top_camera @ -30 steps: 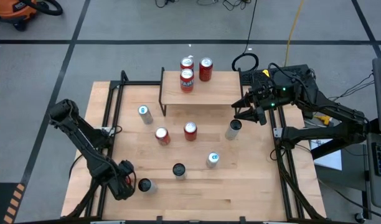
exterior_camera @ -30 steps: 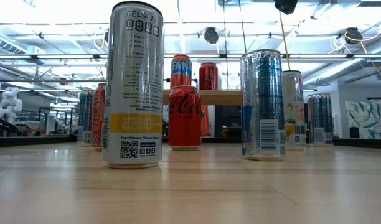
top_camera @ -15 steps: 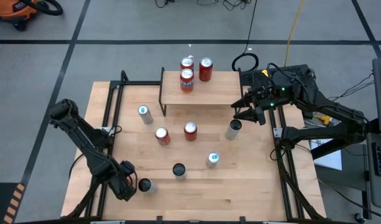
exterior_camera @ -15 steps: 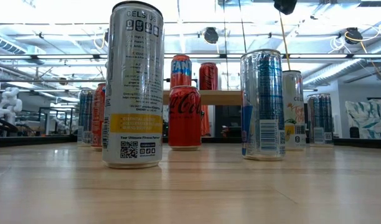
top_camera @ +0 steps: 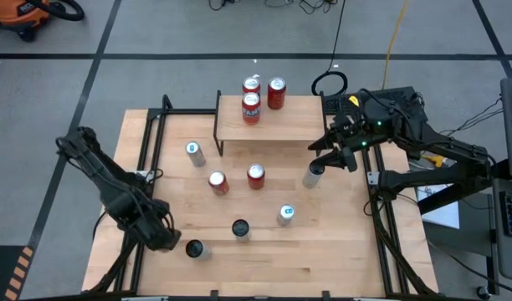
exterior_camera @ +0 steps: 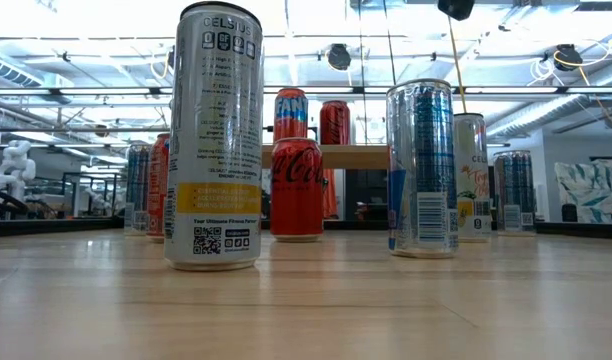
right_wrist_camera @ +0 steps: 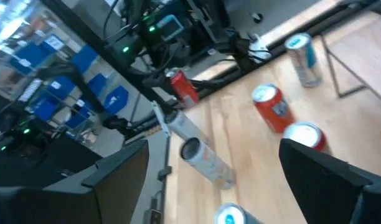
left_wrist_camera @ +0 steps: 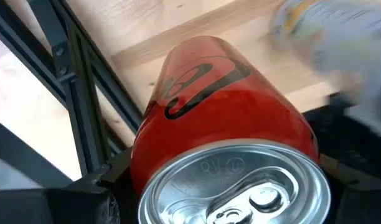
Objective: Place canned beverage on shelf
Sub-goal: Put the bottom red-black soda can on the shelf aligned with the other red-black soda can
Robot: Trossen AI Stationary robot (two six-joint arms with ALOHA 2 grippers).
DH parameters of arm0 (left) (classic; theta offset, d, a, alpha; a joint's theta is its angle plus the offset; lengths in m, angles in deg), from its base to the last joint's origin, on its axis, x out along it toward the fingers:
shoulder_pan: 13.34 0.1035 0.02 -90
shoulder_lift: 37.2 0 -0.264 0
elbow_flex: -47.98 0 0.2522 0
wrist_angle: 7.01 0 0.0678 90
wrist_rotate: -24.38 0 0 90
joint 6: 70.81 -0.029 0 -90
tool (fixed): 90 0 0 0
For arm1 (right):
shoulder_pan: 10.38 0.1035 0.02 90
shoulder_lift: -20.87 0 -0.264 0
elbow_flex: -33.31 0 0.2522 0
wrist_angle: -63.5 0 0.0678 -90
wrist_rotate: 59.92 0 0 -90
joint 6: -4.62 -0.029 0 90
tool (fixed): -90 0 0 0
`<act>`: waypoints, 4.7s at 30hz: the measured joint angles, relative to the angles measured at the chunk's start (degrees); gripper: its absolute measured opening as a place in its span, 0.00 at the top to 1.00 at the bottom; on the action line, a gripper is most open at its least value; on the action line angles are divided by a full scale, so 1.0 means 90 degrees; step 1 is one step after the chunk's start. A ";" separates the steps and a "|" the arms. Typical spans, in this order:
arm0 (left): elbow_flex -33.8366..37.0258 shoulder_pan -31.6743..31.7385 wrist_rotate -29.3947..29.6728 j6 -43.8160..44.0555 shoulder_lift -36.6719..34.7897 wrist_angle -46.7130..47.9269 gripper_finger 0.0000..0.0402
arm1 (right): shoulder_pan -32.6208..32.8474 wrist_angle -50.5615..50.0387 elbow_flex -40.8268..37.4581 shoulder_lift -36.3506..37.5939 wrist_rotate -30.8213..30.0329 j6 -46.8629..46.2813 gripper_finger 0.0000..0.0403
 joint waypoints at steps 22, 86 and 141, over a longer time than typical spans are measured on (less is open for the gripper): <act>-0.1099 0.0917 0.3581 0.0588 -0.0950 -0.0511 0.28 | 0.2437 0.1625 0.0912 -0.2055 -0.3180 0.1780 0.16; -0.1092 0.2152 0.4548 -0.1082 -0.0246 -0.3430 0.28 | 0.2457 -0.1123 0.5362 -0.6001 -0.3041 0.4294 0.12; -0.1099 0.2080 0.6220 -0.8715 -0.1773 -0.5687 0.02 | 0.2313 0.0877 0.5350 -0.5319 -0.1129 0.0562 0.31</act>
